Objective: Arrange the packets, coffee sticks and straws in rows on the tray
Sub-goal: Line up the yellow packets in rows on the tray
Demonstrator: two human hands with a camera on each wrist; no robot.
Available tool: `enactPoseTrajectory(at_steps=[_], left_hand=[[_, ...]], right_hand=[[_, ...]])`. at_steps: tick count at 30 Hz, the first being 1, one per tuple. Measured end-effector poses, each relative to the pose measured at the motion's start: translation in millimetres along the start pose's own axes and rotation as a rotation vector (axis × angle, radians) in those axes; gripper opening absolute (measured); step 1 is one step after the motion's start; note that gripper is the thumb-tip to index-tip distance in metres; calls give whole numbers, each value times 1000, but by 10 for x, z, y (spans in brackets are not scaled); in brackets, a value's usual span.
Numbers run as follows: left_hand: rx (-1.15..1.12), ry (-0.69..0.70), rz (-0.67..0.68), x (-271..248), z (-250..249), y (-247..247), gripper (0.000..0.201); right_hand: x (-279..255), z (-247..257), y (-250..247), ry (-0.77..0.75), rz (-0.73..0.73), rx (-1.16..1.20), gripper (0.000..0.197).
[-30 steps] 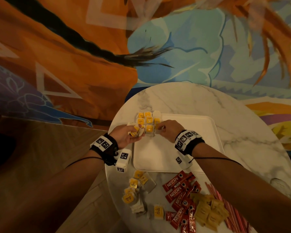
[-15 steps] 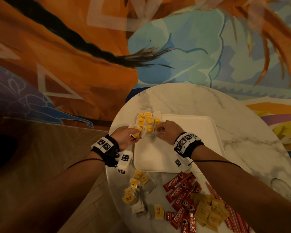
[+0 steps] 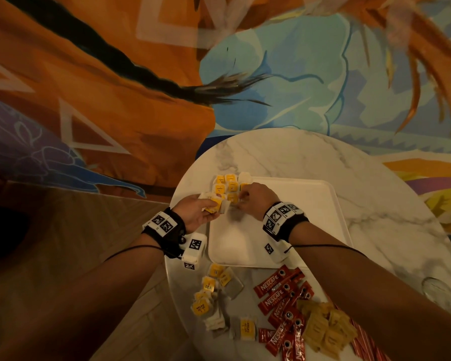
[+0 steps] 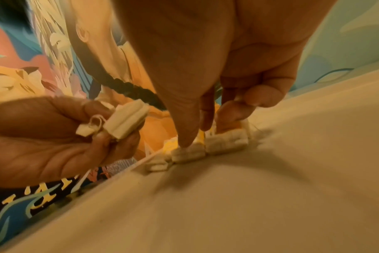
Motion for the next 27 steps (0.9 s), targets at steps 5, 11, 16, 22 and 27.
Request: enactPoseTrajectory(at_steps=[5, 11, 16, 22, 27], left_hand=[[94, -4, 23, 21, 12, 48, 29], [108, 36, 48, 59, -50, 70, 32], [58, 64, -26, 56, -91, -92, 24], [-48, 8, -138, -19, -39, -376, 14], [-56, -39, -112, -61, 8, -418, 12]], right_hand=[[-108, 213, -81, -128, -13, 249, 40], [-140, 312, -36, -179, 40, 271, 21], [-92, 247, 159, -71, 95, 377, 9], [-82, 198, 488, 81, 146, 510, 19], [-117, 264, 650, 130, 188, 561, 20]])
Point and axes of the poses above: each hand's wrist, its own x-axis towards the middle knuckle, its own y-axis out of the palm, z = x × y, the point moved 9 cm from there along x, towards the middle knuckle, and after that the axes turned 9 degrees about z, right-handed, at the moved point
